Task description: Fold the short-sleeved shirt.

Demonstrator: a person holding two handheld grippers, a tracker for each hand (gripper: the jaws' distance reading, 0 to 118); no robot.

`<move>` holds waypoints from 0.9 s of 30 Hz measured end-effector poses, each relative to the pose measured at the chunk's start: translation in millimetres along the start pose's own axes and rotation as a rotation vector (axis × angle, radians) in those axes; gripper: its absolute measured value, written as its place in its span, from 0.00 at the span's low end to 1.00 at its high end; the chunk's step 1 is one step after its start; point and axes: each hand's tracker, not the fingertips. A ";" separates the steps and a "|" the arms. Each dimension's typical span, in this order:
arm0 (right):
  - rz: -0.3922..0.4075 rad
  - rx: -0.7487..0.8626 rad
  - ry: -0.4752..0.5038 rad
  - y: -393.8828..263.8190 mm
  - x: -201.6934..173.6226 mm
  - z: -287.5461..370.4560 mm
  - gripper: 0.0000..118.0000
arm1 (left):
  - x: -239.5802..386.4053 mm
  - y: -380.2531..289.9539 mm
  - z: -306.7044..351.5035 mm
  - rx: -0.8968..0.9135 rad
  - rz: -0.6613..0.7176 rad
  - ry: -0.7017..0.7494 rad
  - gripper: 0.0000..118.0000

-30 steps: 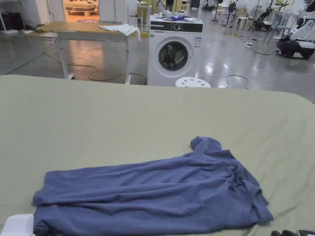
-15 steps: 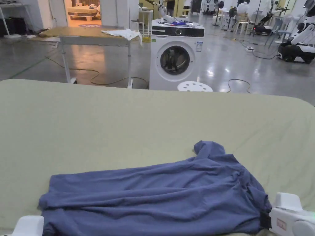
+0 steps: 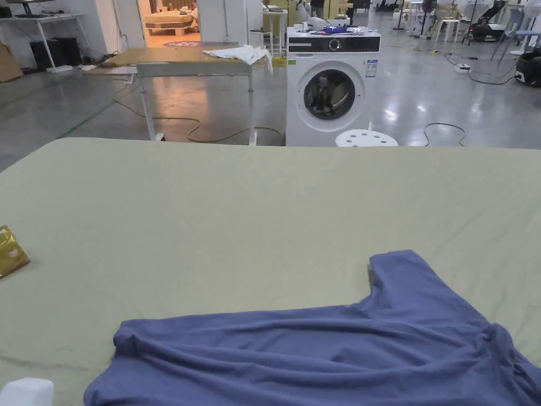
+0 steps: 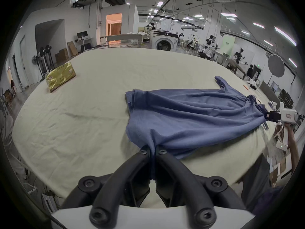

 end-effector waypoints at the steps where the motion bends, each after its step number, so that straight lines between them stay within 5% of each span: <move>1: -0.001 0.000 -0.002 -9.4 -0.1 10.6 0.04 | 1.8 -6.2 6.5 -0.010 -0.014 0.005 0.00; 8: 0.019 -0.016 -0.001 -54.8 -11.5 45.8 0.09 | -4.3 -44.3 23.8 -0.040 -0.022 0.010 0.03; 10: 0.028 -0.001 -0.011 -58.5 -12.3 43.7 0.45 | -4.1 -51.3 25.2 0.014 -0.032 0.013 0.34; 12: 0.036 0.010 -0.025 -56.2 -12.4 46.8 0.55 | 7.2 -54.5 29.8 0.065 -0.085 0.103 0.68; 22: 0.030 0.441 0.204 -25.2 -40.5 120.2 0.56 | 80.8 -52.7 123.3 0.648 -0.109 0.130 0.70; 27: 0.087 0.535 0.325 -15.9 -68.3 139.8 0.56 | 104.4 -43.5 144.7 0.735 -0.092 0.134 0.69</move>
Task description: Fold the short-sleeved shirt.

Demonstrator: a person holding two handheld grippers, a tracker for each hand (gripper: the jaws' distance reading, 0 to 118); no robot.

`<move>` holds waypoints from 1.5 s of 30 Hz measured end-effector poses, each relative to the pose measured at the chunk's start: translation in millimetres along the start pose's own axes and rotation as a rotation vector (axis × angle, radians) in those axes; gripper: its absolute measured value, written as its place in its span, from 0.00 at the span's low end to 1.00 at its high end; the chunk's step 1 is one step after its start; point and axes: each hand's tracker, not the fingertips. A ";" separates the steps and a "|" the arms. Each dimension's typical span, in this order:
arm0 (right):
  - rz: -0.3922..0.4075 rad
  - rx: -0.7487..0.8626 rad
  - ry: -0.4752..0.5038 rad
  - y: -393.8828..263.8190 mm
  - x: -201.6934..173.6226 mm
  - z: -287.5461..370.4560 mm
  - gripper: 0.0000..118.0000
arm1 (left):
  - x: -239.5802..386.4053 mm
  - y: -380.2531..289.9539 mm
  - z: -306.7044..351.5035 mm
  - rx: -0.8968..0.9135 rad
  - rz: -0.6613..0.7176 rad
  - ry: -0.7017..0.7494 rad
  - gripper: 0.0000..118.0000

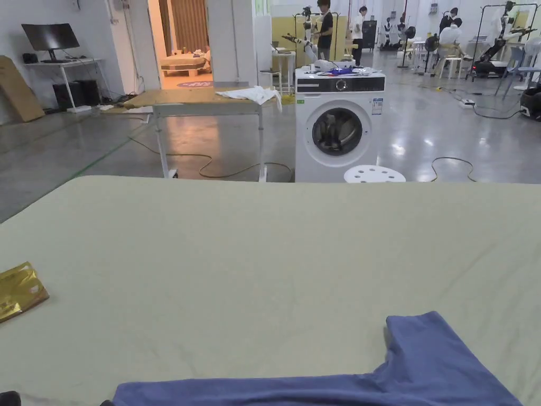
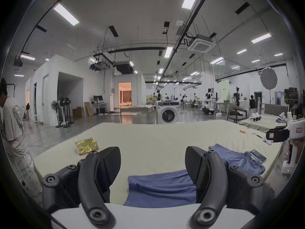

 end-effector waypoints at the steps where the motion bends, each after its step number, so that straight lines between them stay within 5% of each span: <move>1: 0.020 0.008 0.000 3.1 -6.1 0.8 0.55 | 3.6 2.5 2.3 0.002 -0.004 0.005 0.68; 4: 0.049 0.022 0.018 8.2 -18.2 2.6 0.41 | 9.0 8.5 9.2 0.015 -0.003 0.011 0.57; 7: 0.048 0.040 0.027 7.3 -25.0 3.4 0.04 | 9.3 10.2 14.9 0.014 0.003 -0.023 0.15; 10: 0.069 0.037 0.038 6.2 -26.7 2.0 0.00 | 8.6 6.7 17.3 0.011 0.016 -0.017 0.00; 20: 0.028 0.006 0.028 -1.1 -20.1 -8.2 0.00 | 10.9 14.8 5.7 -0.043 -0.030 -0.003 0.00; 25: -0.024 -0.022 0.051 -7.3 -15.1 -9.6 0.00 | -30.9 4.3 -75.3 -0.280 0.038 -0.067 0.03; 26: -0.035 -0.031 0.052 -8.6 -13.8 -9.7 0.00 | -39.8 3.3 -99.0 -0.352 0.051 -0.058 0.13; 28: -0.060 -0.038 0.043 -14.6 -9.6 -7.4 0.00 | -56.0 -6.3 -157.5 -0.506 0.069 -0.054 0.61; 29: -0.071 -0.046 0.041 -16.6 -7.5 -7.0 0.00 | -62.4 -12.1 -178.4 -0.537 0.079 -0.052 0.68; 35: -0.099 -0.119 -0.009 -31.1 7.7 -3.7 0.00 | -80.3 -49.1 -314.9 -0.885 0.094 -0.026 0.62; 41: -0.120 -0.175 -0.062 -45.3 24.1 1.8 0.00 | -80.3 -85.8 -356.9 -1.024 0.111 0.019 0.32; 43: -0.129 -0.202 -0.075 -48.1 29.6 -1.9 0.00 | -78.5 -95.3 -355.4 -1.036 0.118 0.017 0.00; 45: -0.120 -0.225 -0.081 -47.4 33.4 -7.6 0.00 | -75.2 -98.8 -358.6 -1.045 0.143 0.015 0.00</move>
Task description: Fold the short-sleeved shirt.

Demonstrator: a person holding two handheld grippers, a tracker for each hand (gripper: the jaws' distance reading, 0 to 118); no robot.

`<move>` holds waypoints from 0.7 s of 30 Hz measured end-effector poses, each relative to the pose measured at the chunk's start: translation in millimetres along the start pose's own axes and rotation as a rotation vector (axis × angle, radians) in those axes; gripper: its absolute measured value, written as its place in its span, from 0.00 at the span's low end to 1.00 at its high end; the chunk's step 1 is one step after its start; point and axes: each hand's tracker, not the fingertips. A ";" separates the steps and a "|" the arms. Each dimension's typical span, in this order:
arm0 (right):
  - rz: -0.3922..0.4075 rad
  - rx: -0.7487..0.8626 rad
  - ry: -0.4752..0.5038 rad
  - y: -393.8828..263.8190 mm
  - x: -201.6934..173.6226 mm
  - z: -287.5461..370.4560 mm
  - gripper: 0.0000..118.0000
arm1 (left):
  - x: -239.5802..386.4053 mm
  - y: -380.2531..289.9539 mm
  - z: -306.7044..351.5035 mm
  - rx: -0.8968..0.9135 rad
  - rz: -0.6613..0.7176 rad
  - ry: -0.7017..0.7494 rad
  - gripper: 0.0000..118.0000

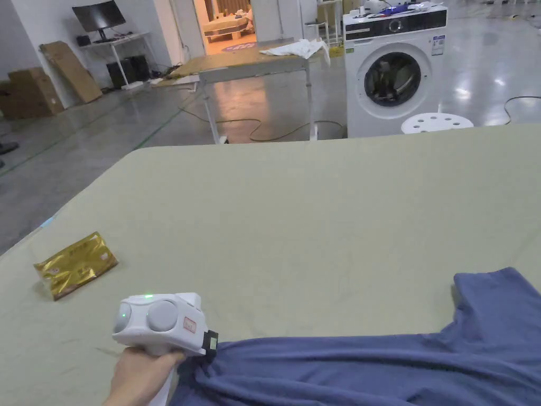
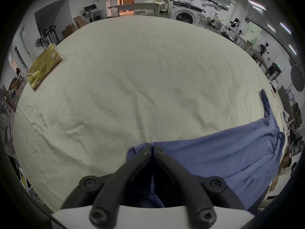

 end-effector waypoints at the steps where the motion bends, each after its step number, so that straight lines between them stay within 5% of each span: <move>1: 0.015 -0.007 -0.001 4.9 1.9 -5.8 0.00 | 1.9 -3.9 -1.7 0.002 -0.021 0.020 0.00; 8: 0.041 -0.041 0.054 67.9 20.3 -66.7 0.03 | -6.5 -1.1 -6.6 -0.024 -0.027 -0.003 0.00; 11: 0.061 -0.205 0.063 104.4 33.8 -124.5 0.55 | -8.6 0.1 -7.1 -0.037 -0.010 -0.014 0.00; 12: 0.044 -0.266 0.049 113.7 39.8 -149.2 0.63 | -7.8 -0.2 -7.6 -0.040 -0.016 -0.013 0.00; 15: 0.035 -0.444 0.005 128.4 56.8 -226.0 0.63 | -4.9 2.1 -9.5 -0.051 -0.032 -0.004 0.00; 18: 0.182 -0.650 -0.123 120.8 64.4 -297.3 0.62 | 5.3 -1.5 -3.4 -0.049 -0.043 0.008 0.00; 19: 0.216 -0.724 -0.171 111.3 67.1 -318.3 0.57 | 6.5 -1.9 -3.1 -0.051 -0.044 0.010 0.00; 21: 0.254 -0.759 -0.197 93.2 68.0 -336.0 0.26 | 9.6 -3.7 -1.4 -0.051 -0.048 0.014 0.00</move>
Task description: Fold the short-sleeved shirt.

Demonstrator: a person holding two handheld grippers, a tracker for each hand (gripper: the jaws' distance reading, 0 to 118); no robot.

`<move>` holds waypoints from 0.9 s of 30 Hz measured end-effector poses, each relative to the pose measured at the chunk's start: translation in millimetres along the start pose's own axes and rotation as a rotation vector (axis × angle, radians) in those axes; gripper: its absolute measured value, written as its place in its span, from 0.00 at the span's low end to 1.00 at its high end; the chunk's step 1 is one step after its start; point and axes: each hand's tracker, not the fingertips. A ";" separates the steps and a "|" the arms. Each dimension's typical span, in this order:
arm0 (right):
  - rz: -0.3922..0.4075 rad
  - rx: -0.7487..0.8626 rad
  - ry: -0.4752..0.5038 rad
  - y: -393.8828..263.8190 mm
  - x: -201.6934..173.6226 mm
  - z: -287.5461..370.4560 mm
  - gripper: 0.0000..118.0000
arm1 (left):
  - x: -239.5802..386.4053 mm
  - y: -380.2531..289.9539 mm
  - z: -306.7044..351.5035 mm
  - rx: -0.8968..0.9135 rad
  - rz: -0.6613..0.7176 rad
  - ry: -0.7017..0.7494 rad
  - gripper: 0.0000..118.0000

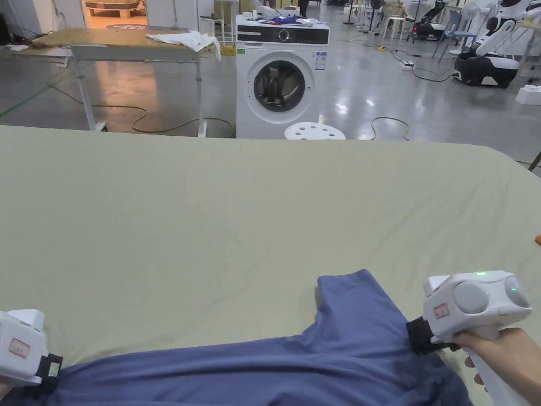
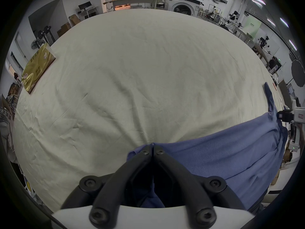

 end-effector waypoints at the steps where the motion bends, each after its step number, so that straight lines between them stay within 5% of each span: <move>1: 0.026 -0.005 0.015 -2.3 -3.3 -6.1 0.26 | 1.8 -2.0 1.5 0.004 -0.003 0.003 0.00; 3: 0.024 0.028 -0.005 -3.4 -8.8 1.1 0.21 | 3.8 -7.4 2.2 0.019 -0.016 0.006 0.00; 5: 0.059 0.055 0.018 -4.5 -6.5 8.5 0.00 | 4.3 -9.6 4.3 0.037 -0.025 0.007 0.00; 6: 0.041 0.073 0.089 -8.3 -5.8 14.7 0.00 | 4.9 -12.2 6.4 0.047 -0.022 0.006 0.00; 9: 0.001 0.183 0.066 -23.0 2.9 38.1 0.00 | -3.7 -24.3 30.1 0.151 -0.015 -0.028 0.00; 13: -0.131 0.327 0.237 -77.4 29.4 96.2 0.00 | -30.6 -73.4 98.6 0.317 0.011 -0.173 0.00; 18: -0.079 0.362 0.204 -143.3 16.3 146.2 0.00 | -45.0 -133.3 131.8 0.325 0.010 -0.202 0.00; 27: -0.152 0.325 0.208 -253.6 -3.1 163.8 0.00 | -49.6 -204.2 132.5 0.303 0.014 -0.199 0.00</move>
